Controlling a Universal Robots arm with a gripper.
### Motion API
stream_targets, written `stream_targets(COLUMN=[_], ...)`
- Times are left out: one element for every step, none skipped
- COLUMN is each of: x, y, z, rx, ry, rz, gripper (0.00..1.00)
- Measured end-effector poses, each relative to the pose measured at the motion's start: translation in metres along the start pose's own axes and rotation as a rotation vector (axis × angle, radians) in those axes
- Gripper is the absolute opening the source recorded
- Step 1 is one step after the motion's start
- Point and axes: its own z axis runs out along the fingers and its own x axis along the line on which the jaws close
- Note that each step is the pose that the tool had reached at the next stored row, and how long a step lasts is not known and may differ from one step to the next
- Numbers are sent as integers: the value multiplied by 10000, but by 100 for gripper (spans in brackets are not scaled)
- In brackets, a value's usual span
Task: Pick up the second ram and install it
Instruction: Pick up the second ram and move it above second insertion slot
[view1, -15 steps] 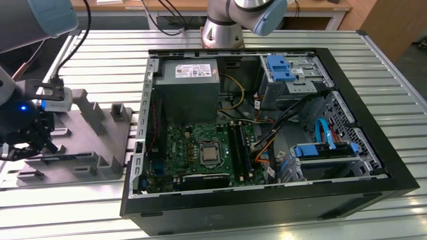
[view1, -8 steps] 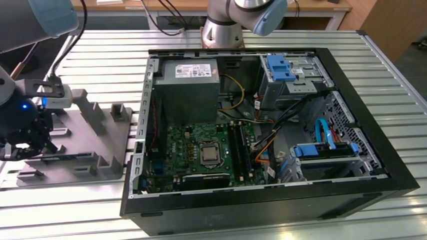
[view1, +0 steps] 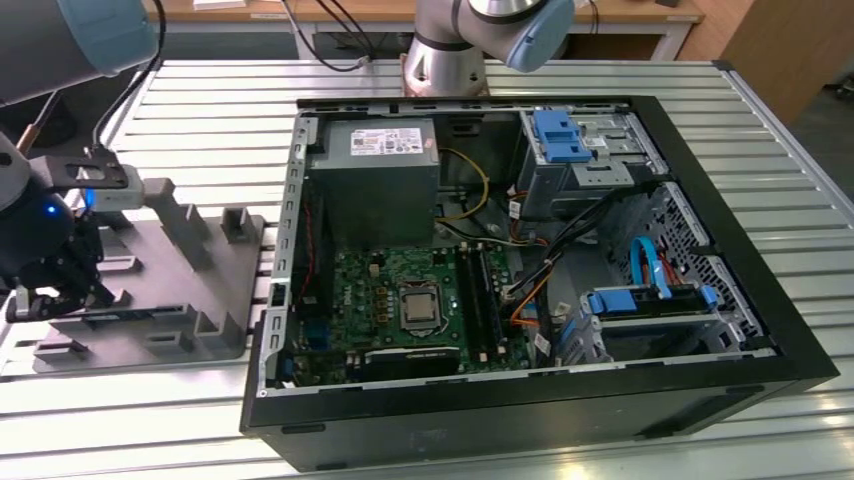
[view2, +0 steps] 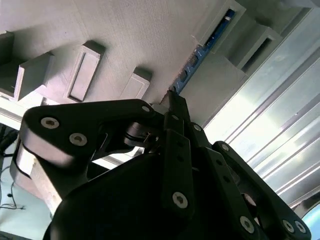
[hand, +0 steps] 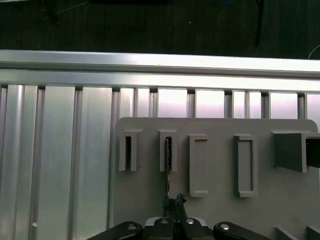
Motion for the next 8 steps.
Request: stream_targets(x=[0, 0, 0, 0, 0, 0, 0, 0], y=[0, 0, 0, 0, 0, 0, 0, 0], z=[0, 0, 0, 0, 0, 0, 0, 0], rx=[-2, -5, -7, -10, -12, -14, -16, -19], ry=[4, 9, 14, 18, 23, 27, 31, 37], rz=[-117, -244, -362, -479, -597, -715, -832, -958], gripper=[10, 10, 10, 10, 10, 10, 10, 10])
